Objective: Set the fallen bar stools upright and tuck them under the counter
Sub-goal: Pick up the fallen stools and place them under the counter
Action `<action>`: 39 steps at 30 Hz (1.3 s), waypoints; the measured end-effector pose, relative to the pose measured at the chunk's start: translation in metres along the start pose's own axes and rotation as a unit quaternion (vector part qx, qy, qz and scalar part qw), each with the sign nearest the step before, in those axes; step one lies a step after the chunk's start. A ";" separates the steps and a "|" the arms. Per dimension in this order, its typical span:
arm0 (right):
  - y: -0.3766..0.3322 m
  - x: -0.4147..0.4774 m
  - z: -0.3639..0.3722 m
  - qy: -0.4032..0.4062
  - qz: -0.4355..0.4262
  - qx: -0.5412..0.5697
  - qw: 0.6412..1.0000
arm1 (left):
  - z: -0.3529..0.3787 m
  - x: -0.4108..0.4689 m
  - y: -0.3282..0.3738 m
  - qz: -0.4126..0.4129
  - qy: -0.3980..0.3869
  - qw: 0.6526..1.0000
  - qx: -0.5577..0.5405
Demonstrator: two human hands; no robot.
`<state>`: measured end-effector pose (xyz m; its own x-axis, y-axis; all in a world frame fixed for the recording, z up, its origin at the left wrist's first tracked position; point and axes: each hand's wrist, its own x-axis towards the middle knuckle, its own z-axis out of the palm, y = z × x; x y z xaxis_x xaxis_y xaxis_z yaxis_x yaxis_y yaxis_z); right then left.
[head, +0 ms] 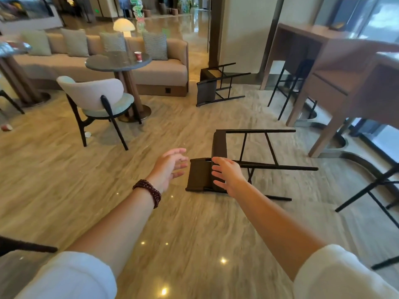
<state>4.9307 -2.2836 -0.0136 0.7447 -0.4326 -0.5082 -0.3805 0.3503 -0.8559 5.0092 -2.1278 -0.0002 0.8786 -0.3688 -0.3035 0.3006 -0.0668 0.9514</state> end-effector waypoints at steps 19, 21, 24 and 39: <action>-0.108 0.225 0.108 0.081 0.014 0.084 0.993 | -0.076 0.288 0.092 -0.017 -0.073 0.997 0.006; -0.121 0.255 0.113 0.083 0.016 0.087 0.993 | -0.069 0.322 0.101 -0.018 -0.082 0.996 0.019; -0.140 0.296 0.120 0.091 0.026 0.088 0.992 | -0.060 0.365 0.109 -0.030 -0.099 0.994 0.037; -0.174 0.435 0.169 0.183 0.063 0.138 0.971 | -0.052 0.533 0.110 -0.089 -0.210 0.967 0.118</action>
<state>5.4137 -2.3924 -0.0697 0.4378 -0.6200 -0.6511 -0.2575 0.6074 -0.7515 5.5298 -2.2837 -0.0597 0.5780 -0.6727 -0.4619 0.2959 -0.3547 0.8869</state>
